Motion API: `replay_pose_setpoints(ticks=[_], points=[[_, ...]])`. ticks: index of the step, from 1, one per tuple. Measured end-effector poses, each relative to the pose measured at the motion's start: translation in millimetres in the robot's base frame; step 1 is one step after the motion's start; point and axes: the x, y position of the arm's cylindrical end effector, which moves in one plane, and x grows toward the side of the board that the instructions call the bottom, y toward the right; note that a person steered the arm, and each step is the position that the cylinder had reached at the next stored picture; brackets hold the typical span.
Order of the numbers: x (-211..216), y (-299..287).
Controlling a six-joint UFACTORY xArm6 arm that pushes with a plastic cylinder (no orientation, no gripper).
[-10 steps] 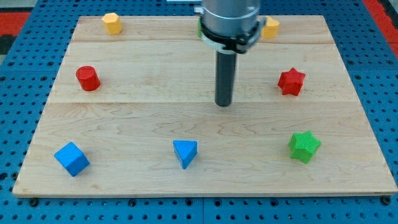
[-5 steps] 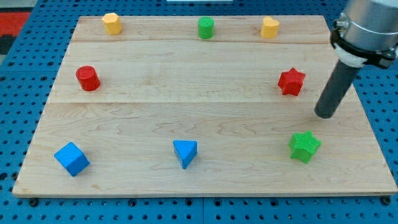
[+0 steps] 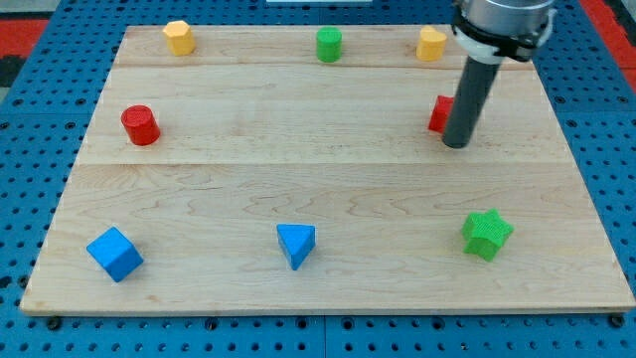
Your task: Push the red star to the bottom of the heart
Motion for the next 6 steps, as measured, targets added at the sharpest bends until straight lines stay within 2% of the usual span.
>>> replay_pose_setpoints(ticks=[3,5,6], points=[[-17.2,-3.9],[-10.4,-2.9],[-61.5,-33.7]])
